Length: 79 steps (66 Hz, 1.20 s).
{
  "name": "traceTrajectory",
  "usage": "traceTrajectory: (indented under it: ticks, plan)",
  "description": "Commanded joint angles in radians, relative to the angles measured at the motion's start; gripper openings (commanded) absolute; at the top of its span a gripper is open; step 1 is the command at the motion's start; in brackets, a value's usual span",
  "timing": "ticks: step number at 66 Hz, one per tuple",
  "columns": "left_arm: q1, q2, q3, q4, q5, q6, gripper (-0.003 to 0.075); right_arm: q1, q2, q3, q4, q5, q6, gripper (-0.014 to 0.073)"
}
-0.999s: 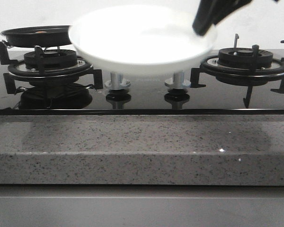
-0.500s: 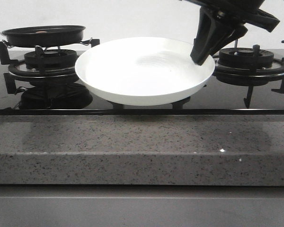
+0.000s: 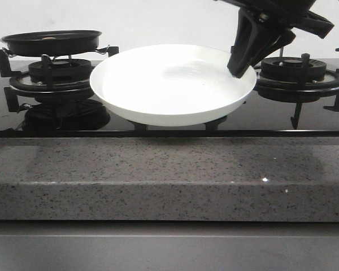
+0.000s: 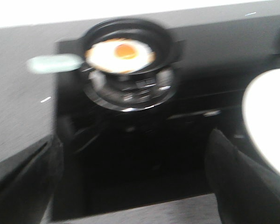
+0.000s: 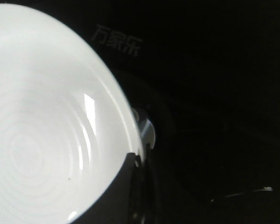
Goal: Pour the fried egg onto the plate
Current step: 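Move the left gripper to the pale green pan handle and grasp it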
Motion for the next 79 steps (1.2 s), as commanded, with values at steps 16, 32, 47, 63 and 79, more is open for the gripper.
traceTrajectory:
  ticks: [16, 32, 47, 63, 79]
  plan:
    - [0.325, 0.293, -0.311, -0.19, 0.177, 0.1, 0.061, -0.001, -0.041, -0.023, 0.032, -0.039, -0.006, -0.0067]
    - [0.503, 0.518, -0.417, -0.679, 0.239, 0.386, 0.061, -0.001, -0.041, -0.023, 0.032, -0.039, -0.006, -0.0067]
    - [0.552, 0.703, -0.451, -0.9, 0.239, 0.406, 0.061, -0.001, -0.041, -0.023, 0.032, -0.04, -0.006, -0.0067]
    - [0.556, 0.872, -0.489, -1.121, 0.227, 0.429, 0.061, -0.001, -0.041, -0.023, 0.032, -0.04, -0.006, -0.0067]
    - [0.559, 0.945, -0.51, -1.323, 0.263, 0.512, 0.0606, -0.001, -0.041, -0.023, 0.032, -0.04, -0.006, -0.0067]
